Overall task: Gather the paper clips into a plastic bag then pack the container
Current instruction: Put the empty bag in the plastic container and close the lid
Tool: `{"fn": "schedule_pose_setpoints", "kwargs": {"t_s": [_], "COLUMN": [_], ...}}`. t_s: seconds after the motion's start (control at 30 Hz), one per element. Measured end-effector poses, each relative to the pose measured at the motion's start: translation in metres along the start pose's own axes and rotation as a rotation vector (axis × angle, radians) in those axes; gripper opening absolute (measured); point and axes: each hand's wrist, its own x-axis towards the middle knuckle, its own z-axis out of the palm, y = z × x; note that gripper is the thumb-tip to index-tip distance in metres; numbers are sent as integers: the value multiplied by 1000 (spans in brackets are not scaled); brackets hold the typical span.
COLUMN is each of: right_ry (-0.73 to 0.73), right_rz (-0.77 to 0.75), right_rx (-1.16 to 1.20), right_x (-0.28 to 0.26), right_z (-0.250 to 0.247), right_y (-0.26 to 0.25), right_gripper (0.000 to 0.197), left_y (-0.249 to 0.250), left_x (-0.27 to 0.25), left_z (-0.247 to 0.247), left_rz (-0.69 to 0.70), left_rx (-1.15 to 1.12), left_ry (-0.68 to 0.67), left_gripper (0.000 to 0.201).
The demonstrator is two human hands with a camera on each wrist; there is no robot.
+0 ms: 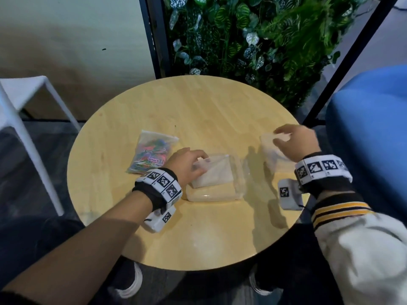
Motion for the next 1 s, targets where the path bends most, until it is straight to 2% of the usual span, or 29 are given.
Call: {"fn": "schedule_pose_setpoints", "kwargs": {"t_s": [0.03,0.1,0.2,0.27,0.37,0.47,0.57,0.67,0.73,0.83,0.9,1.0], "right_ry": [35,5,-78,-144,-194,-147,42,344,470,413,259,15], "right_rz": [109,291,456,506,497,494,578,407,254,144,127,171], "right_rx": [-37,-144,-204,-146,-162,-131,127,430,564,716,753,838], "right_x": [8,20,26,25,24,26,29,27,22,12,0,-23], "right_z": [2,13,31,37,35,23,6,-6,-11,-8,3,26], "right_y": [8,24,49,59,67,75,73,58,40,10,-8,-28], "right_gripper": [39,72,110,121,126,112,69,36,30,33,36,31], "left_y": [3,7,9,10,12,12,19,20,16,10,4,-7], "left_x": [2,7,15,21,27,32,35,33,30,25,20,9], "left_z": [-1,1,7,11,18,23,25,24,23,17,7,-10], "left_rz": [-3,39,107,174,265,270,225,161,136,77,20,-122], "left_rx": [33,98,197,289,361,351,307,205,178,149,43,-170], "left_ry": [1,5,-30,-62,-71,-43,-38,47,95,123,173,321], "left_gripper": [34,45,46,38,33,33,42,41,32,36,38,25]}}
